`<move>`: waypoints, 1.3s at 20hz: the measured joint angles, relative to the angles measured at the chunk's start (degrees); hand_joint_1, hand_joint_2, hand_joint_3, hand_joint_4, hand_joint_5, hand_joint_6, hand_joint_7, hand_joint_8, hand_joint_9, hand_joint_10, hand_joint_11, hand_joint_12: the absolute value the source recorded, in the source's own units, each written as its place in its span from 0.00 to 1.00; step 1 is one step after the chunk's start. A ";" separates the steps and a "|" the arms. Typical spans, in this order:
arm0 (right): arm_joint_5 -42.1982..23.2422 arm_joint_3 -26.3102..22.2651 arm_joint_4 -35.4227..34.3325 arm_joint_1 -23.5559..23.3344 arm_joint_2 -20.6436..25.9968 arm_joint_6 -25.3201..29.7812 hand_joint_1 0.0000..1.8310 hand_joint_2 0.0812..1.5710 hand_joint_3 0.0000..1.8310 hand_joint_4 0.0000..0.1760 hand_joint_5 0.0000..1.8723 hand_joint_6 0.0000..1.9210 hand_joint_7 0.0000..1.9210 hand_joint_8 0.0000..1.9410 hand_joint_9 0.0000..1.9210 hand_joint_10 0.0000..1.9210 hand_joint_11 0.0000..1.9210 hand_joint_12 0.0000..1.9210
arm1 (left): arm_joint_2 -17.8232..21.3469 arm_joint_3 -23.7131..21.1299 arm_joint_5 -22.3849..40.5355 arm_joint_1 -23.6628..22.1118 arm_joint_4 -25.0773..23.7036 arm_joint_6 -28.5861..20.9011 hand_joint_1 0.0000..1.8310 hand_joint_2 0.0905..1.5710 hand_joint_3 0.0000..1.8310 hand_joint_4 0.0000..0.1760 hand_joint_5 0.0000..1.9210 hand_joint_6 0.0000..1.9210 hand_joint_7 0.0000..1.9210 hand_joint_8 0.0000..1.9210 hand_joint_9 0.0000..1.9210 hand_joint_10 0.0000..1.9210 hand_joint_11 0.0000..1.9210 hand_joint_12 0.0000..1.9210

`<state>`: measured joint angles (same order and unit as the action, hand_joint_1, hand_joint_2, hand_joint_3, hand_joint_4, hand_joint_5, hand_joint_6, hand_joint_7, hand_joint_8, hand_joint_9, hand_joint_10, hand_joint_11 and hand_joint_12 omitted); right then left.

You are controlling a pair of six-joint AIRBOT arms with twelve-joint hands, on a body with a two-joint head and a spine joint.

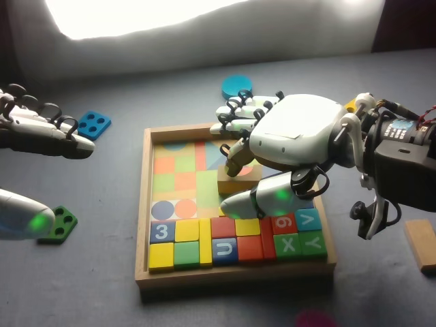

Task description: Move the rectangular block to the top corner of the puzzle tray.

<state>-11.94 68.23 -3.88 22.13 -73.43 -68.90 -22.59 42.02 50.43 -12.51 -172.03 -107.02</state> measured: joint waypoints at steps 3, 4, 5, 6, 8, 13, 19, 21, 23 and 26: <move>0.17 0.00 0.00 0.00 0.02 0.02 0.00 0.72 0.00 0.00 0.34 0.10 0.06 0.01 0.00 0.00 0.00 0.00 | -0.07 0.00 0.00 0.00 0.00 0.00 0.08 0.80 0.00 0.22 0.08 0.00 0.07 0.00 0.08 0.00 0.00 0.33; 0.33 0.00 0.02 0.00 0.09 0.02 0.00 0.72 0.00 0.00 0.35 0.10 0.07 0.01 0.00 0.00 0.00 0.00 | -0.07 0.00 0.00 0.00 0.00 0.02 0.07 0.80 0.00 0.22 0.09 0.00 0.07 0.00 0.08 0.00 0.00 0.32; 0.39 0.00 0.02 0.00 0.13 -0.02 0.00 0.72 0.00 0.00 0.35 0.10 0.07 0.01 0.00 0.00 0.00 0.00 | -0.07 0.00 0.00 0.00 0.00 0.00 0.07 0.80 0.00 0.21 0.08 0.00 0.06 0.00 0.07 0.00 0.00 0.31; 0.13 0.00 0.00 0.22 0.20 -0.07 0.00 0.72 0.00 0.00 0.35 0.10 0.06 0.01 0.00 0.00 0.00 0.00 | -0.07 0.00 0.00 0.00 0.00 0.00 0.08 0.80 0.00 0.21 0.09 0.00 0.07 0.00 0.08 0.00 0.00 0.32; 0.39 0.00 0.00 0.66 0.22 -0.22 0.00 0.72 0.00 0.00 0.34 0.10 0.05 0.00 0.00 0.00 0.00 0.00 | -0.07 0.00 0.00 0.00 0.02 0.02 0.08 0.80 0.00 0.22 0.09 0.00 0.07 0.00 0.08 0.00 0.00 0.32; -1.16 0.00 -0.07 1.64 0.26 -1.77 0.00 0.73 0.00 0.00 0.35 0.10 0.07 0.01 0.00 0.00 0.00 0.00 | -0.07 0.00 0.00 0.00 0.00 0.02 0.07 0.80 0.00 0.20 0.08 0.00 0.07 0.00 0.08 0.00 0.00 0.32; -1.90 0.50 -0.07 2.05 1.07 -3.43 0.00 0.72 0.00 0.00 0.35 0.11 0.07 0.01 0.00 0.00 0.00 0.00 | -0.07 0.00 0.00 0.00 0.00 0.02 0.08 0.80 0.00 0.17 0.08 0.00 0.06 0.00 0.07 0.00 0.00 0.32; -2.47 1.22 -0.11 2.40 1.14 -3.65 0.00 0.72 0.00 0.00 0.35 0.11 0.07 0.01 0.00 0.00 0.00 0.00 | -0.07 -0.02 0.00 0.00 0.00 0.00 0.07 0.80 0.00 0.20 0.08 0.00 0.06 0.00 0.08 0.00 0.00 0.32; -2.80 2.86 -0.04 2.43 1.14 -3.65 0.00 0.72 0.00 0.00 0.36 0.11 0.07 0.01 0.00 0.00 0.00 0.00 | -0.07 0.00 0.00 0.00 0.02 0.02 0.08 0.80 0.00 0.20 0.08 0.00 0.06 0.00 0.08 0.00 0.00 0.31; -3.32 5.16 0.87 2.45 1.07 -3.52 0.00 0.72 0.00 0.00 0.35 0.11 0.08 0.01 0.00 0.00 0.00 0.00 | -0.07 0.00 0.00 0.00 0.00 0.02 0.06 0.81 0.00 0.20 0.08 0.00 0.06 0.00 0.08 0.00 0.00 0.31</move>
<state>-15.27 73.38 -3.01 24.58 -72.36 -72.42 -22.65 42.02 50.43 -12.51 -172.03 -107.00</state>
